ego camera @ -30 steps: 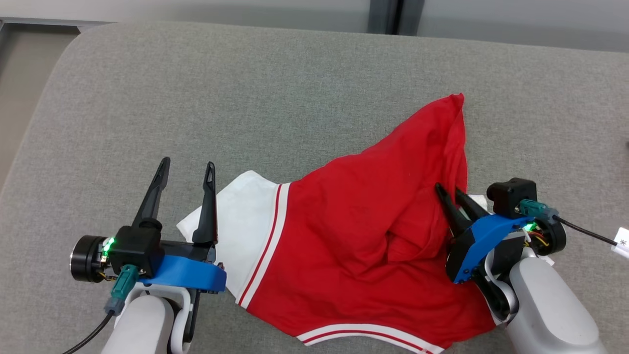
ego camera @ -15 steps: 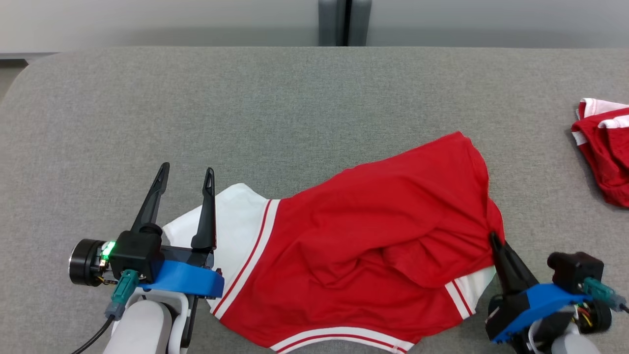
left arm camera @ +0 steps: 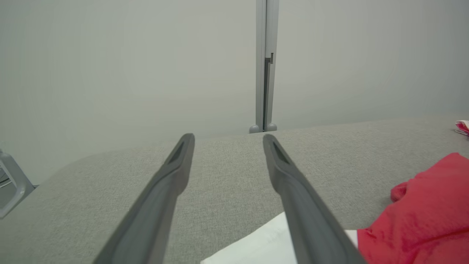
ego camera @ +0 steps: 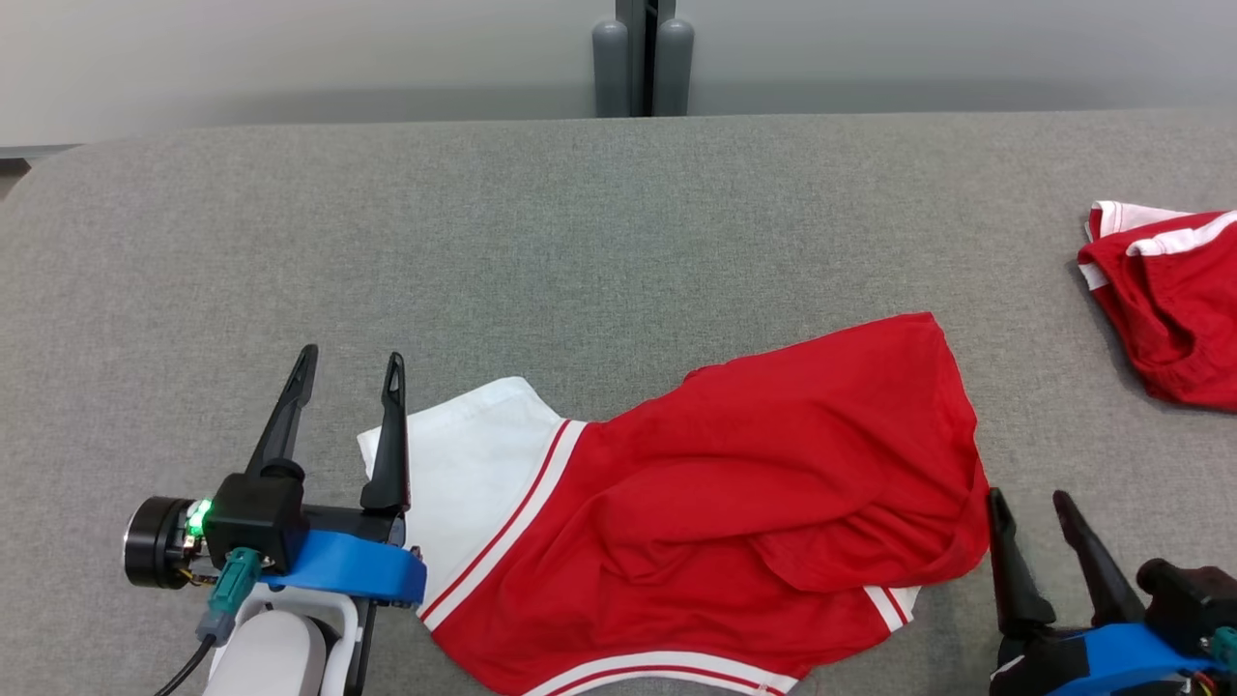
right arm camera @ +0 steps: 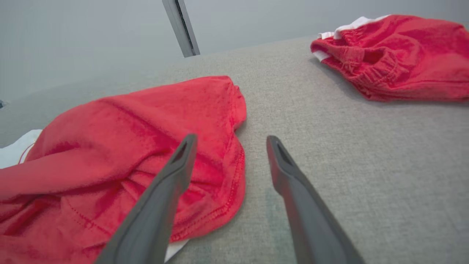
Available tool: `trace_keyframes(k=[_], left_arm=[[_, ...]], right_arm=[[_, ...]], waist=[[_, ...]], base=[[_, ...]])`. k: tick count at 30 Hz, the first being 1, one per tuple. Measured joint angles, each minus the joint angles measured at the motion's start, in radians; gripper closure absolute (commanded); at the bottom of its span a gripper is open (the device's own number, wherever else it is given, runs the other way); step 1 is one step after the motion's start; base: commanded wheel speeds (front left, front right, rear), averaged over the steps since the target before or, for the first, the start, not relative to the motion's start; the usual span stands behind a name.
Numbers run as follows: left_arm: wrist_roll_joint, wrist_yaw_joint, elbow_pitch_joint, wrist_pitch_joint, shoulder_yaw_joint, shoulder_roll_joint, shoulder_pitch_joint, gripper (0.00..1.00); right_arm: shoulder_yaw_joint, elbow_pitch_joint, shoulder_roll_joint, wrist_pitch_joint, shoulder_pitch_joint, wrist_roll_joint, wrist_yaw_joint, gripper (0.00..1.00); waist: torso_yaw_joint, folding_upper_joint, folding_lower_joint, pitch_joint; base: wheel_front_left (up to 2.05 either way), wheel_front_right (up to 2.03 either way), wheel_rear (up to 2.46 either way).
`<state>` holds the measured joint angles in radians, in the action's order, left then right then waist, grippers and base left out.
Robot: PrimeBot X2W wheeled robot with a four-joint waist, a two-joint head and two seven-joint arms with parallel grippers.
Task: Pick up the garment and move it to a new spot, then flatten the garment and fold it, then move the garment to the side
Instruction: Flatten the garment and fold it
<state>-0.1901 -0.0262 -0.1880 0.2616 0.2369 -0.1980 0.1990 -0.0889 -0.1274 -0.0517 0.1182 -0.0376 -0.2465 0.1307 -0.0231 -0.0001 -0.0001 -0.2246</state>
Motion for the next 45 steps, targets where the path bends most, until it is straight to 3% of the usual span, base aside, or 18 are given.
trace_keyframes(k=[13, 26, 32, 35, 43, 44, 45], left_arm=[[-0.021, -0.026, -0.009, 0.0, -0.028, 0.005, -0.085, 0.0], [-0.029, -0.03, -0.029, -0.011, -0.022, -0.01, -0.105, 0.0], [-0.053, 0.003, -0.09, -0.1, -0.002, -0.013, -0.052, 0.0], [-0.092, 0.033, -0.191, -0.172, 0.0, -0.007, 0.008, 0.0], [-0.152, 0.065, -0.365, -0.225, -0.016, 0.009, 0.093, 0.0], [-0.16, 0.07, -0.38, -0.225, -0.018, 0.011, 0.103, 0.2], [-0.168, 0.08, -0.406, -0.224, -0.019, 0.012, 0.123, 0.53]], right_arm=[[-0.006, 0.21, 0.001, -0.02, 0.022, 0.1, 0.0, 0.0], [0.001, 0.244, 0.001, -0.055, -0.006, 0.093, 0.0, 0.0], [0.007, 0.263, 0.001, -0.063, 0.0, 0.093, 0.0, 0.0], [0.014, 0.267, 0.001, -0.064, 0.018, 0.093, 0.0, 0.0], [0.014, 0.246, 0.001, -0.058, 0.038, 0.092, 0.0, 0.0], [0.014, 0.242, 0.001, -0.055, 0.043, 0.09, 0.0, 0.0], [0.01, 0.233, 0.001, -0.053, 0.056, 0.079, 0.0, 0.0]], waist=[[-0.01, -0.0001, 0.0, 0.072], [-0.013, -0.0001, -0.0001, 0.086], [-0.003, 0.0, 0.0001, 0.045], [0.005, 0.0001, 0.0003, -0.002], [0.008, 0.0002, 0.0002, -0.054], [0.011, 0.0001, 0.0003, -0.057], [0.014, 0.0001, 0.0, -0.062]], base=[[0.0, 0.0, 0.0], [0.0, 0.0, 0.0], [0.0, 0.0, 0.0], [0.0, 0.0, 0.0], [0.0, 0.0, 0.0], [0.0, 0.0, 0.0], [0.0, 0.0, 0.0]])
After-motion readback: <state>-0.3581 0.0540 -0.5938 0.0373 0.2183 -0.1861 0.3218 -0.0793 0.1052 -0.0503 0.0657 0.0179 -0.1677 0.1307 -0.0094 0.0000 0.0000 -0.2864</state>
